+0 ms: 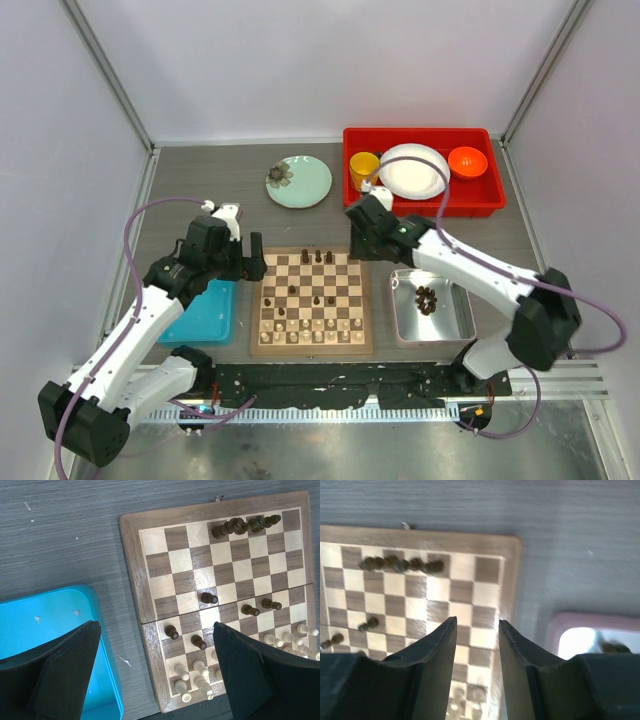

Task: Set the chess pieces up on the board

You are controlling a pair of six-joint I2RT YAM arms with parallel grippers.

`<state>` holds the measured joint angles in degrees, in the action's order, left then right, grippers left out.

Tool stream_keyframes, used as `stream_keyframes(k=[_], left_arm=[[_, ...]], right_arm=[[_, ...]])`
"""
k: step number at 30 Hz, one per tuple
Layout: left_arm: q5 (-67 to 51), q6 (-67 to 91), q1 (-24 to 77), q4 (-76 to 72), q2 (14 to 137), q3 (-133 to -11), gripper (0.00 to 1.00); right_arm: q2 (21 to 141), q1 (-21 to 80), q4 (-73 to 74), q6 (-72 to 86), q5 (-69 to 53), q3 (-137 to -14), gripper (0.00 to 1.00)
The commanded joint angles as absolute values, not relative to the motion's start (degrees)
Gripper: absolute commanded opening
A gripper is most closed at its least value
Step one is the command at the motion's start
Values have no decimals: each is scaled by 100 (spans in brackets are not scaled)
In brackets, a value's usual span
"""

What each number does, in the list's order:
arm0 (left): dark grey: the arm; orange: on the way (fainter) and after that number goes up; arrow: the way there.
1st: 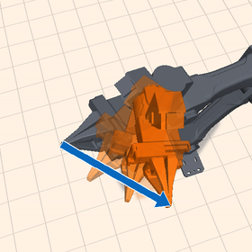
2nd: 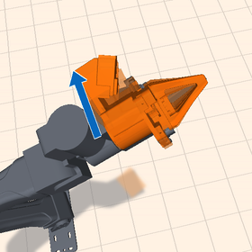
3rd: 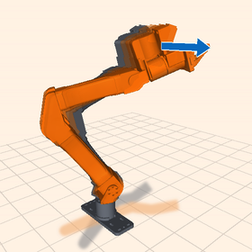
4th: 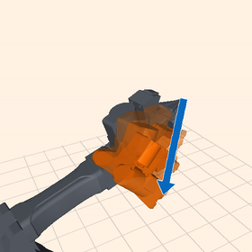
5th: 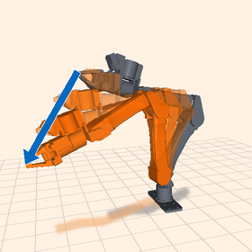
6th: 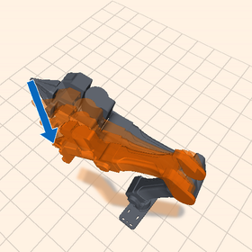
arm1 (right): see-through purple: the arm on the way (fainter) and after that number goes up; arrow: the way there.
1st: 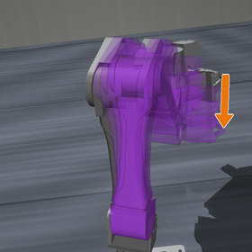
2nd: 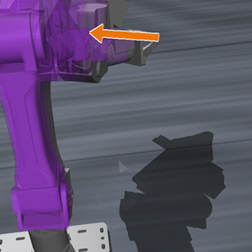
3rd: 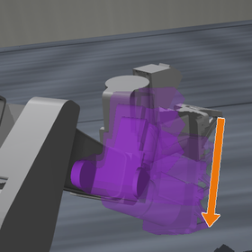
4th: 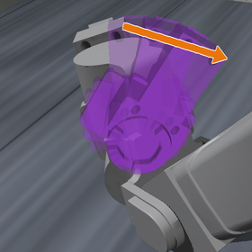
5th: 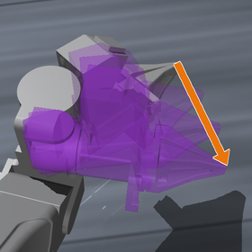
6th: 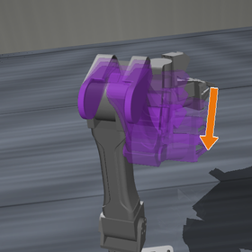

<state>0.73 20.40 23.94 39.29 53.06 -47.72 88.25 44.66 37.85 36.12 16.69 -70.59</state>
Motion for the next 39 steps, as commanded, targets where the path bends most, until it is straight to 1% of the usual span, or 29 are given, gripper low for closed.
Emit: stream_keyframes(k=[1, 3, 5, 6, 9, 15, 27, 39], left_arm=[[-141, 1942, 2408, 3771, 5317, -4772, 100], [-149, 1951, 2417, 3779, 5317, -4772, 100], [-158, 1942, 2408, 3779, 5317, -4764, 100], [-141, 1942, 2417, 3771, 5335, -4772, 100], [-141, 1942, 2417, 3788, 5344, -4772, 100], [-141, 1942, 2417, 3797, 5370, -4772, 100], [-149, 1942, 2408, 3779, 5379, -4772, 100], [-149, 1942, 2408, 3788, 5370, -4772, 100]], right_arm=[[7579, 4176, 3972, 4173, 2276, -6059, 45], [7026, 3843, 4200, 4280, 2181, -5602, 45], [6769, 3622, 4315, 4263, 2013, -5328, 45], [6541, 3351, 4446, 4193, 1873, -5004, 45], [6407, 3156, 4474, 4166, 1741, -4703, 45], [6442, 3032, 4622, 4219, 1749, -4500, 42], [6530, 2936, 4746, 4236, 1731, -4280, 40], [6811, 2795, 4465, 4228, 1696, -4096, 34]])
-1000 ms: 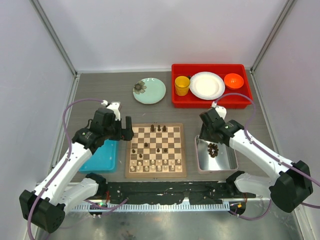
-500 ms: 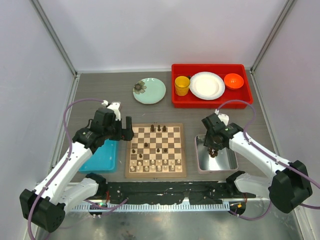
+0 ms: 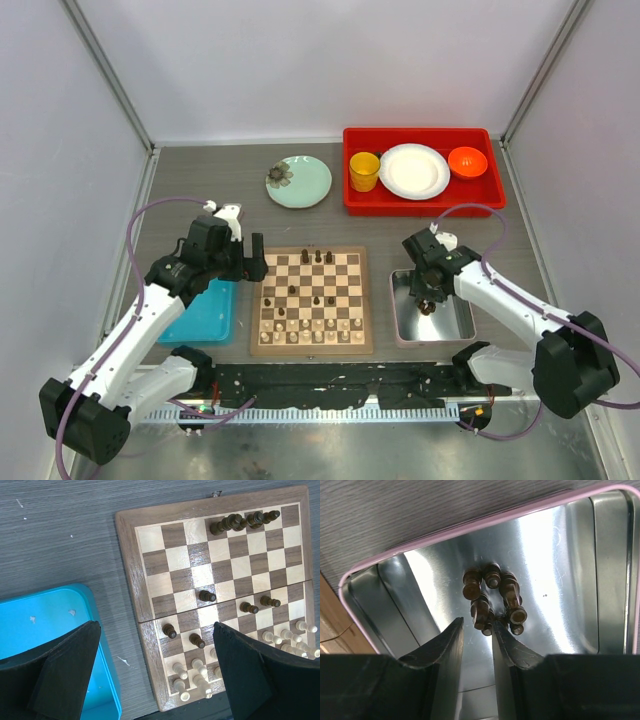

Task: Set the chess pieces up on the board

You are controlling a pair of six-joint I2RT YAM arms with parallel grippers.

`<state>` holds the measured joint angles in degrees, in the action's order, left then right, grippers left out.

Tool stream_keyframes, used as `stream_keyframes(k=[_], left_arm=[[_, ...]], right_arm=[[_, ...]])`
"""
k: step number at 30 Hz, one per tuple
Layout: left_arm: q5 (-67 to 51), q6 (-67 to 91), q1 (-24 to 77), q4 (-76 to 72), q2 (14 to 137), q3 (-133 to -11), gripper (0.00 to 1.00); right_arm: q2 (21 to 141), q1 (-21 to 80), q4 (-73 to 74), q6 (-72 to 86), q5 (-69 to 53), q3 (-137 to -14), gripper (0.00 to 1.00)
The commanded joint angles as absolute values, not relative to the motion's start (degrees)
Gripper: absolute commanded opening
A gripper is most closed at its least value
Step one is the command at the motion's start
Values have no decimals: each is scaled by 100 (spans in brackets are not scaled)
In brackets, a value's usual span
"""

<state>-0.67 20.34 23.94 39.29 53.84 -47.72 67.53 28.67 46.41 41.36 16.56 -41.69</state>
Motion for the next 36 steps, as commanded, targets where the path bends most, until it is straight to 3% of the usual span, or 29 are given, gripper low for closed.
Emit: stream_keyframes(k=[1, 7, 16, 36], left_arm=[[-158, 1942, 2417, 3779, 5370, -4772, 100], [-158, 1942, 2417, 3779, 5370, -4772, 100], [-150, 1942, 2408, 3788, 5361, -4772, 100], [-167, 1942, 2408, 3779, 5370, -4764, 100]], right_arm=[[6812, 2786, 4439, 4228, 1705, -4087, 34], [6820, 2751, 4351, 4210, 1652, -4025, 28], [6671, 2742, 4412, 4184, 1626, -4139, 9], [6346, 2742, 4790, 3973, 1223, -5273, 4]])
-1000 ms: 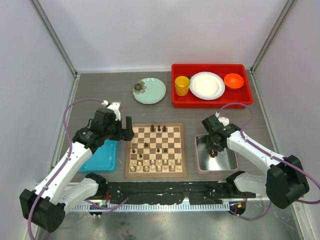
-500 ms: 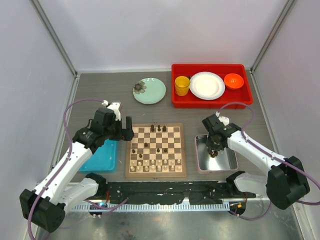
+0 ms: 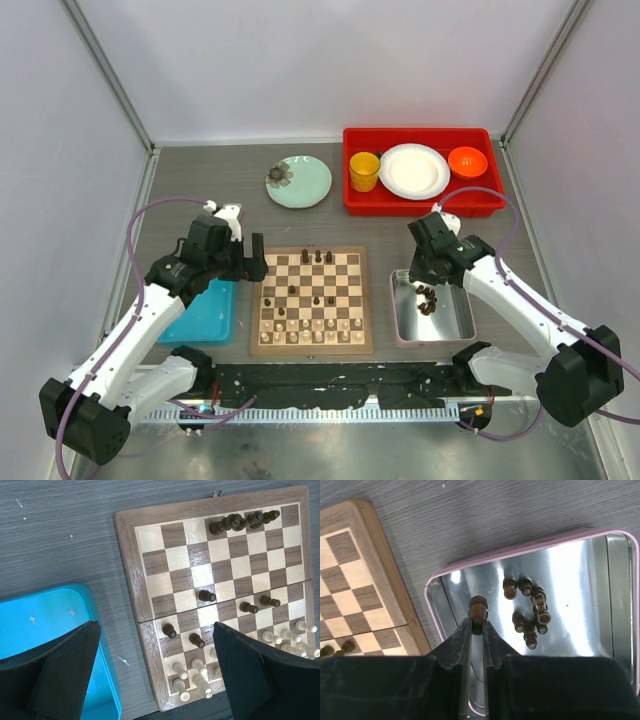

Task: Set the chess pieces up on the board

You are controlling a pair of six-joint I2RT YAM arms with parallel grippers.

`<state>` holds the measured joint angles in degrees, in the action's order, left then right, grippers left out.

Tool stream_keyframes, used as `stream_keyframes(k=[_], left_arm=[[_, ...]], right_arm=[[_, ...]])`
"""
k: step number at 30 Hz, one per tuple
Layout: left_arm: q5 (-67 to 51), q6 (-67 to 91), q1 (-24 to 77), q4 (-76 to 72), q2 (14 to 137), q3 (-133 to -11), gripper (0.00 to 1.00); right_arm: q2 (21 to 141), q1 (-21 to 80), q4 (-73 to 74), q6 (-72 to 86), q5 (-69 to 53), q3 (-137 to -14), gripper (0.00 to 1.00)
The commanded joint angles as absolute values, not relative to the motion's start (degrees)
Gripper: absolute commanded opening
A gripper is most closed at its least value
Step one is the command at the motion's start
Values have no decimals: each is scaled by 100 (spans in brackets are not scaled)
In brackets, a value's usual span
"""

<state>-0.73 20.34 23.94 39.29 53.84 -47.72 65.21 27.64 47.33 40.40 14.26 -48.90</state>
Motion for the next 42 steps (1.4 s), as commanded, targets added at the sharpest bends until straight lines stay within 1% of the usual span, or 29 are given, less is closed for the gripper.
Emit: stream_keyframes(k=[1, 12, 17, 22, 30, 35, 42], left_arm=[[-167, 1942, 2417, 3779, 5370, -4772, 100], [-158, 1942, 2417, 3788, 5379, -4772, 100], [-167, 1942, 2417, 3779, 5370, -4772, 100], [-167, 1942, 2417, 3788, 5379, -4772, 100], [-202, 1942, 2408, 3788, 5370, -4764, 100], [-193, 1942, 2417, 3788, 5379, -4764, 100], [-202, 1942, 2408, 3788, 5379, -4764, 100]], right_arm=[[6346, 2742, 4807, 3973, 1178, -5326, 4], [6635, 2786, 4465, 3894, 79, -5678, 4], [6952, 2926, 4333, 3841, 88, -5835, 4], [7549, 3155, 4184, 3745, 228, -6108, 4], [8718, 3366, 3885, 3542, 211, -6943, 3], [9464, 3516, 3911, 3428, 440, -7513, 3], [9949, 3630, 4025, 3331, 527, -7884, 3]])
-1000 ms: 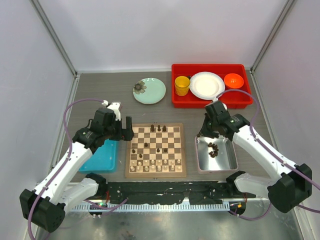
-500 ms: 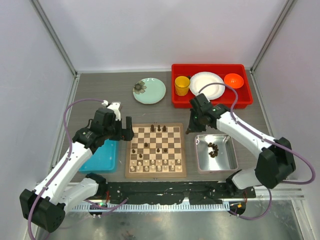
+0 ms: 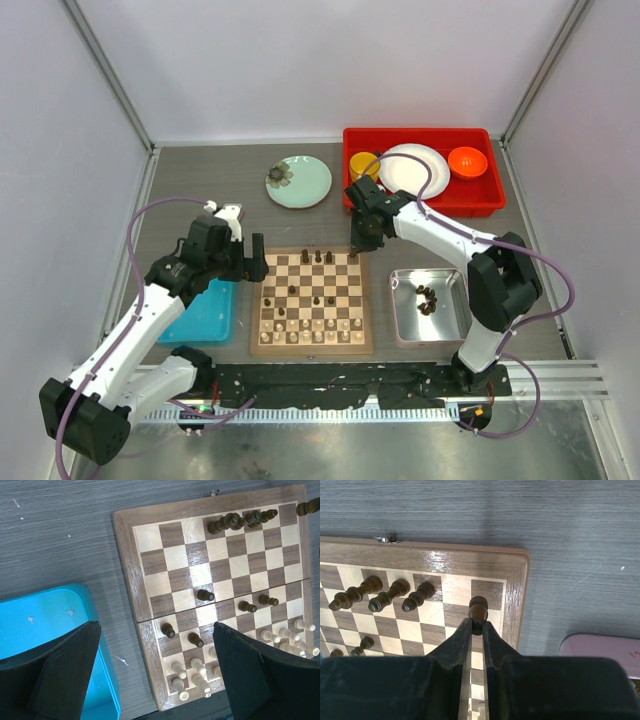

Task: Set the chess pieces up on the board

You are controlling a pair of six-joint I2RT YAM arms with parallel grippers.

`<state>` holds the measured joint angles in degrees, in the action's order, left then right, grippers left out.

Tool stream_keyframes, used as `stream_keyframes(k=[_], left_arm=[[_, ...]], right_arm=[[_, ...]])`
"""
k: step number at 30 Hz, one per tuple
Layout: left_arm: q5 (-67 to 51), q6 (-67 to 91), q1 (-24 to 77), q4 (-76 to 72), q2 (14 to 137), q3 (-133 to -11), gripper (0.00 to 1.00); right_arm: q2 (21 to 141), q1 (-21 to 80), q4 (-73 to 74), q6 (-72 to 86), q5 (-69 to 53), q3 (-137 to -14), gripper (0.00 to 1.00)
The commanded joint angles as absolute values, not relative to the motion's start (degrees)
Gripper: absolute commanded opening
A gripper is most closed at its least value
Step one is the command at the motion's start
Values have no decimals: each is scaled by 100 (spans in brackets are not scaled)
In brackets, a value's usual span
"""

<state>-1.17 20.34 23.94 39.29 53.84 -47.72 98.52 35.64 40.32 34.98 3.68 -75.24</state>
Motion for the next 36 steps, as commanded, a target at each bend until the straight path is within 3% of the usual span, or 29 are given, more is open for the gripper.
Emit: stream_keyframes(k=[1, 24, 36], left_arm=[[-202, 1951, 2417, 3779, 5370, -4764, 100], [-211, 1942, 2417, 3788, 5396, -4764, 100], [-202, 1934, 2408, 3779, 5388, -4764, 100]], right_arm=[[9984, 3647, 4043, 3322, 527, -7936, 3], [10476, 3762, 4236, 3217, 703, -8095, 4], [10503, 3788, 4298, 3199, 694, -8121, 10]])
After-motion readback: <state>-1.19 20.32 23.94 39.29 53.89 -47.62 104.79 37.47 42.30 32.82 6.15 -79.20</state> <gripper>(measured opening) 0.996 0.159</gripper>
